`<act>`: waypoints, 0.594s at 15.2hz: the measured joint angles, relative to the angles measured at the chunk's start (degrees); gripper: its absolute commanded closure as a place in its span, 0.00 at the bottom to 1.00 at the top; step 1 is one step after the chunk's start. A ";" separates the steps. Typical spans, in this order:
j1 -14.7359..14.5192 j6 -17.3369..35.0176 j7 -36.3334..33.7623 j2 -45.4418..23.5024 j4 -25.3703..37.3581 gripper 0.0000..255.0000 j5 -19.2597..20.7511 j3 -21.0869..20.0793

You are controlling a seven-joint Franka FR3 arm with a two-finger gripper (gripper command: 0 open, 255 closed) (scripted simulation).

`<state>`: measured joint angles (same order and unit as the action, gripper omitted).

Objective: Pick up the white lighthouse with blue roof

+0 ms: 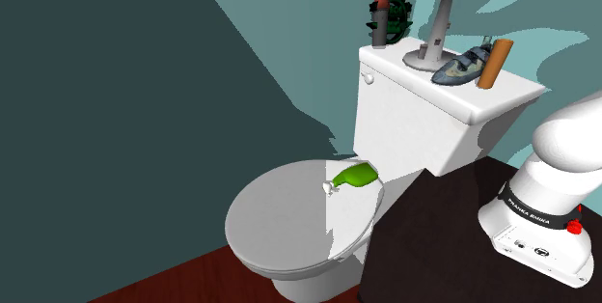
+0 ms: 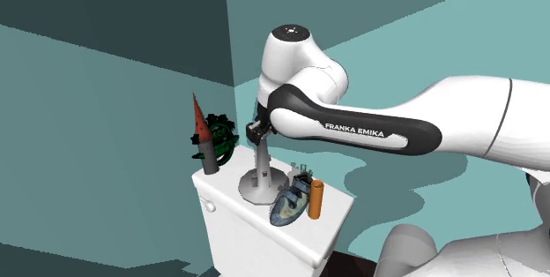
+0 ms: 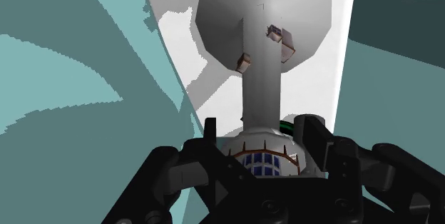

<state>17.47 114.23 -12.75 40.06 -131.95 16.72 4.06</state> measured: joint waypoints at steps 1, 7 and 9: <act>0.00 0.02 -0.01 0.01 -0.01 1.00 0.01 0.00; -0.10 -1.45 0.29 -0.55 1.83 1.00 -0.24 -0.13; -0.15 -2.76 0.59 -0.82 3.42 1.00 -0.42 -0.21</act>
<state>17.32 111.47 -12.15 39.24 -128.53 16.30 3.85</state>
